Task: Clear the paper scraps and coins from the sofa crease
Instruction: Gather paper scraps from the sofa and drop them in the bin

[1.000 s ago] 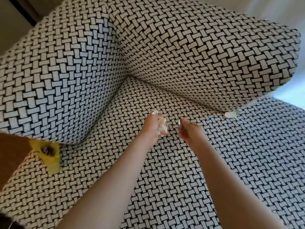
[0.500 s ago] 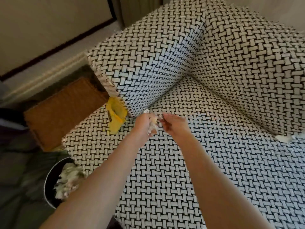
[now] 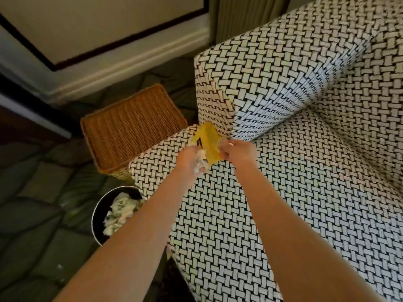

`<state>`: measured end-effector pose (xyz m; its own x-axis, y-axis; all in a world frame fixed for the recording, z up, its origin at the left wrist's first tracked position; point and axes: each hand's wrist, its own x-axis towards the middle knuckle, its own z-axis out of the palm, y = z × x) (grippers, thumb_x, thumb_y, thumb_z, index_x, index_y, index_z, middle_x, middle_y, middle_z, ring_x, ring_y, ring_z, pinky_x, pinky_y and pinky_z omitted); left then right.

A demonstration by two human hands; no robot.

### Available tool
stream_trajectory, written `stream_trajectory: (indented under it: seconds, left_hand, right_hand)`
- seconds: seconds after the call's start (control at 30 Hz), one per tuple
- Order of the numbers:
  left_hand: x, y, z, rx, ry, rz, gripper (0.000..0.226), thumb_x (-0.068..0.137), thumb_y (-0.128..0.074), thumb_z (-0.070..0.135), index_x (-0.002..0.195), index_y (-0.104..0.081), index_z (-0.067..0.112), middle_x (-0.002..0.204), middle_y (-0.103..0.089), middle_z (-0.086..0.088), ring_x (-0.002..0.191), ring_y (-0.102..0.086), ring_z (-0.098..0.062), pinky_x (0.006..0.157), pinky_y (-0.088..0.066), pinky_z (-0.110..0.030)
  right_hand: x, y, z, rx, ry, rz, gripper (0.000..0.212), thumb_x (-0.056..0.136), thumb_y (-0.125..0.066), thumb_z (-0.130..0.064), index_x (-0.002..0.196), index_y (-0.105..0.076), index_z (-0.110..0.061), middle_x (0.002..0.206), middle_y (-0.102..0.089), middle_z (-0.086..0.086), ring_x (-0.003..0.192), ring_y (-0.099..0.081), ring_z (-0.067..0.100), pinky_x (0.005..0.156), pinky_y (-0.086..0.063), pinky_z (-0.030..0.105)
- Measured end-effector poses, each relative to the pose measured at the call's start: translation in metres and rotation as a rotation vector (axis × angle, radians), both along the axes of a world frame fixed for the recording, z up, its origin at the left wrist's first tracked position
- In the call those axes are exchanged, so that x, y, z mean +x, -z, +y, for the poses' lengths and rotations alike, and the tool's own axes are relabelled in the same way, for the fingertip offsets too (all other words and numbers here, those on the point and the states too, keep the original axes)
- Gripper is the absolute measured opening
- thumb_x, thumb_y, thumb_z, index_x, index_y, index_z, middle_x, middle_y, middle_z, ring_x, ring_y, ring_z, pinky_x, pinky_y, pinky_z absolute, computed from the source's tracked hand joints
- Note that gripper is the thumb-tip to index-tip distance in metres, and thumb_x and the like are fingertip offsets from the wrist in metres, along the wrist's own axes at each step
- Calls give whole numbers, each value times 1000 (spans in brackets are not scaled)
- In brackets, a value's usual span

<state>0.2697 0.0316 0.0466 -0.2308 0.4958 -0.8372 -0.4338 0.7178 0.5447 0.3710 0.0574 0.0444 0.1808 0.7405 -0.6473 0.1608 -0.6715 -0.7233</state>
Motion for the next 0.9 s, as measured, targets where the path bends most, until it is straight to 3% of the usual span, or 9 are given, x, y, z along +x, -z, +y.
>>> stream_trajectory:
  seconds: [0.07,0.17,0.3,0.4,0.47,0.53,0.67,0.83,0.9]
  left_hand:
    - [-7,0,3,-23,-20,-46,16,92,-42,7,77,-46,9,71,-42,-8,55,-38,-16,52,-29,-25]
    - [-15,6,7,-46,-23,-80,8,91,-43,7,84,-45,8,76,-41,-12,56,-37,-16,50,-26,-24]
    - [-20,11,9,-85,-34,-124,8,93,-40,7,85,-43,7,69,-35,-9,55,-33,-14,47,-20,-23]
    - [-22,12,6,-103,-14,-107,9,92,-42,7,101,-43,6,70,-37,-9,57,-35,-16,43,-27,-24]
    - [-24,12,2,-102,-13,-113,5,92,-43,8,96,-44,7,71,-37,-8,56,-35,-16,38,-29,-20]
    - [-30,10,-5,-56,-39,-140,13,94,-40,7,83,-47,9,69,-40,-8,52,-38,-14,38,-27,-18]
    - [-50,20,-22,35,-101,-108,20,95,-39,11,78,-50,8,70,-49,-7,54,-47,-14,46,-34,-21]
    - [-109,47,-55,-4,-204,25,19,94,-44,16,81,-54,7,74,-56,-10,62,-53,-18,54,-42,-28]
    - [-134,55,-69,-33,-266,47,15,93,-45,16,85,-54,6,74,-54,-10,62,-52,-19,56,-40,-30]
  right_hand:
    - [-6,6,4,-6,-32,-72,19,85,-65,-13,99,-68,-1,59,-57,-1,55,-56,11,70,-54,27]
    - [-12,9,7,-6,-140,-229,19,86,-61,-11,100,-69,-1,74,-66,8,75,-60,20,81,-52,33]
    - [-13,2,9,-18,-356,-358,19,87,-46,0,84,-64,-1,72,-55,6,78,-50,21,52,-41,22]
    - [-16,-1,4,74,-394,-384,29,87,-41,3,105,-64,2,86,-59,10,80,-53,21,61,-45,25]
    - [-20,-5,-9,228,-247,-385,35,88,-43,3,113,-65,-7,95,-65,3,83,-55,14,66,-45,16]
    - [-34,-5,-25,324,-106,-330,31,89,-46,-1,106,-69,-13,102,-69,0,81,-56,10,63,-44,11]
    - [-75,10,-58,100,-48,83,28,89,-51,-7,77,-65,-29,104,-68,1,97,-63,19,89,-53,38]
    - [-129,17,-92,-16,-86,382,19,94,-49,-16,91,-65,-25,109,-66,2,103,-60,17,91,-49,31]
    - [-152,22,-102,-12,-198,338,17,92,-53,-17,103,-65,-21,111,-63,-3,102,-59,12,90,-48,26]
